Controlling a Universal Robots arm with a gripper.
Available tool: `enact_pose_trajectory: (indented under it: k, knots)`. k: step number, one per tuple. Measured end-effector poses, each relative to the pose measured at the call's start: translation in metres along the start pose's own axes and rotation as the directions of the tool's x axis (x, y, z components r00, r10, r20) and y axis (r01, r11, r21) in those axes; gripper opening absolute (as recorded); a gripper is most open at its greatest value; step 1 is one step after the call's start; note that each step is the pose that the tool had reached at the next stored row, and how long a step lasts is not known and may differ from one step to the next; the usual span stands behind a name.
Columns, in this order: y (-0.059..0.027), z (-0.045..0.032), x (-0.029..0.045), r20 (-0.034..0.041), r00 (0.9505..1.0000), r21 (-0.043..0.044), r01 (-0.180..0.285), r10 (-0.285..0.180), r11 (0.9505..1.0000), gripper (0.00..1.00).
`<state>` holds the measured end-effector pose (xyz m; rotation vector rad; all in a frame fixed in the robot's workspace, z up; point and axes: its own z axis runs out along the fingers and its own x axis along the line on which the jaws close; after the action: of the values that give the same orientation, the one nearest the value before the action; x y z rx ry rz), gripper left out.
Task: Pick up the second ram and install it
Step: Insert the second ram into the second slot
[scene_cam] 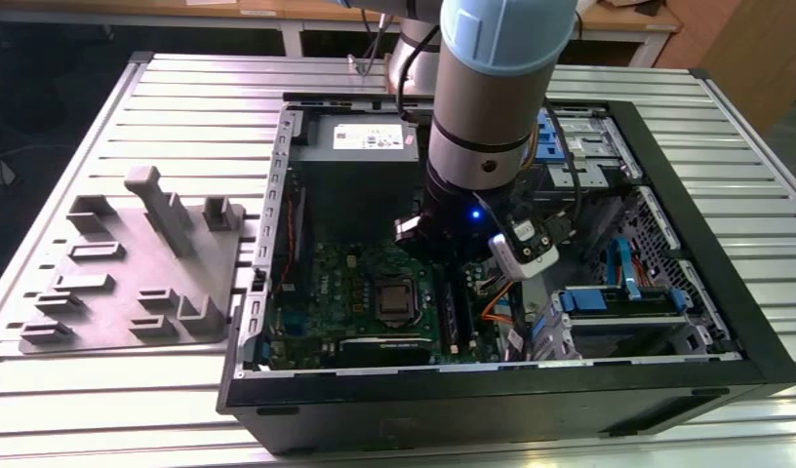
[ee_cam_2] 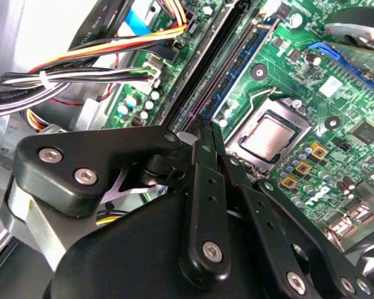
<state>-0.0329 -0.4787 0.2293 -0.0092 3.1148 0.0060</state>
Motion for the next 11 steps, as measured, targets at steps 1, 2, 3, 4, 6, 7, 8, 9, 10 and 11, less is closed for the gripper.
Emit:
enact_pose_trajectory:
  k: [1,2,3,4,6,7,8,9,10,11]
  knots:
    - [0.0000,0.0001,0.0000,0.0000,1.0000,0.0000,0.000,0.000,1.0000,0.11]
    - [0.0000,0.0002,0.0000,0.0000,1.0000,-0.0001,0.000,0.000,1.0000,0.11]
    - [0.0000,0.0005,0.0000,0.0001,1.0000,-0.0003,0.000,0.000,1.0000,0.11]
    - [0.0000,0.0008,0.0000,0.0001,1.0000,-0.0004,0.000,0.000,1.0000,0.11]
    - [0.0000,0.0009,0.0000,0.0000,1.0000,0.0002,0.000,0.000,1.0000,0.11]
    - [0.0000,0.0009,0.0000,0.0001,1.0000,0.0001,0.000,0.000,1.0000,0.11]
    - [0.0000,0.0009,0.0001,0.0001,1.0000,0.0001,0.000,0.000,1.0000,0.11]
    - [0.0000,0.0009,0.0001,0.0000,1.0000,0.0001,0.000,0.000,1.0000,0.11]
    - [0.0000,0.0009,0.0000,0.0001,1.0000,0.0001,-0.001,0.001,1.0000,0.11]
    - [0.0000,0.0010,0.0000,0.0001,1.0000,0.0001,-0.002,0.002,1.0000,0.11]
